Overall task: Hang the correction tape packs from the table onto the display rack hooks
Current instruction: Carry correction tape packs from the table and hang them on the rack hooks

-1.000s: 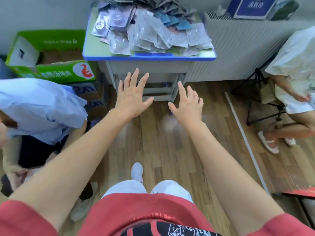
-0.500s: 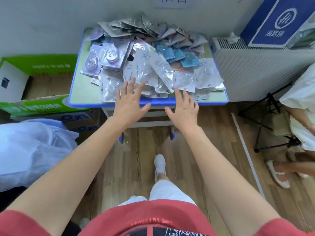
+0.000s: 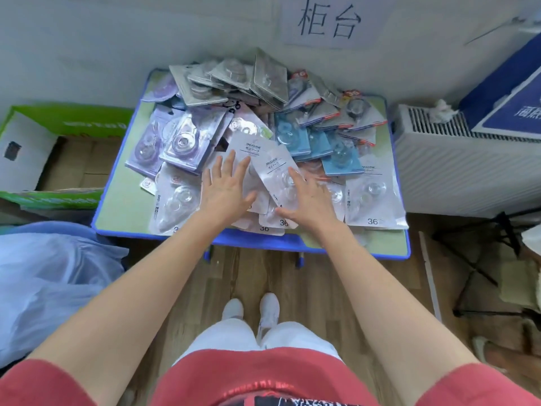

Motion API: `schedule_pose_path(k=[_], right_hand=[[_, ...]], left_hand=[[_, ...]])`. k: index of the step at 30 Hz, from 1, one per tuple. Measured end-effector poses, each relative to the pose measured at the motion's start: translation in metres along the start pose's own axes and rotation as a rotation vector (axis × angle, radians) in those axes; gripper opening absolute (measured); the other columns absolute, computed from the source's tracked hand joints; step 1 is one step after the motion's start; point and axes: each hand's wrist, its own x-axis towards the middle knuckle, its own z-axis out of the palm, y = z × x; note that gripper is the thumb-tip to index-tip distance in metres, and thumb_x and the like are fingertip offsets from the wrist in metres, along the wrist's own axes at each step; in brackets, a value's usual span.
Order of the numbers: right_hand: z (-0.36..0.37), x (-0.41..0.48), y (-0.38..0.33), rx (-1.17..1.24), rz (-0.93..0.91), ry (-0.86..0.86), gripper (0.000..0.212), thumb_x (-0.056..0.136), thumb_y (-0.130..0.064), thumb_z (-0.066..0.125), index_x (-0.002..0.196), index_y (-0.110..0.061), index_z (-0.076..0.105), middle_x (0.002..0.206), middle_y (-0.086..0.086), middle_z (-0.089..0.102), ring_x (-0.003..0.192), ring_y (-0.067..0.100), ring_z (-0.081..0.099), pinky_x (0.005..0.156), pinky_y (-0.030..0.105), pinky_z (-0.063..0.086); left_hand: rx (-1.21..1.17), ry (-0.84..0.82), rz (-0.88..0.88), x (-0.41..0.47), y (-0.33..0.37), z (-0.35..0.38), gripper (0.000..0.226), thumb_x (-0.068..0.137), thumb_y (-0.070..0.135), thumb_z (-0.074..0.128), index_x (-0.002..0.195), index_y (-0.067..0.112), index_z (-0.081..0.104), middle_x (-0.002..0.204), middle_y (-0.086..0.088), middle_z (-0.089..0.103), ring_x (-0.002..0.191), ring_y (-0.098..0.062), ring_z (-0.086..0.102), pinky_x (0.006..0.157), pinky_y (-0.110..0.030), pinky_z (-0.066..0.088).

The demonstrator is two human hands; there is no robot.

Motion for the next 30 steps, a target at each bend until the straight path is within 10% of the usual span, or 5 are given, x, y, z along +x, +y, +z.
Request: schedule_pose_path(k=[30], right_hand=[[-0.026,0.010,-0.006,0.795,0.253,0.350,0.099,0.074,-0.037,0.081,0.151,-0.030,0.018,0.142,0.006,0.028,0.133,0.016,0.034,0.095,0.017,0.025]], left_hand=[[0.017,0.007,-0.064,0.031,0.025,0.008,0.083,0.088,0.048,0.059,0.152,0.027,0.011,0.160,-0.009,-0.013,0.144,-0.043,-0.012,0.116,-0.054,0.002]])
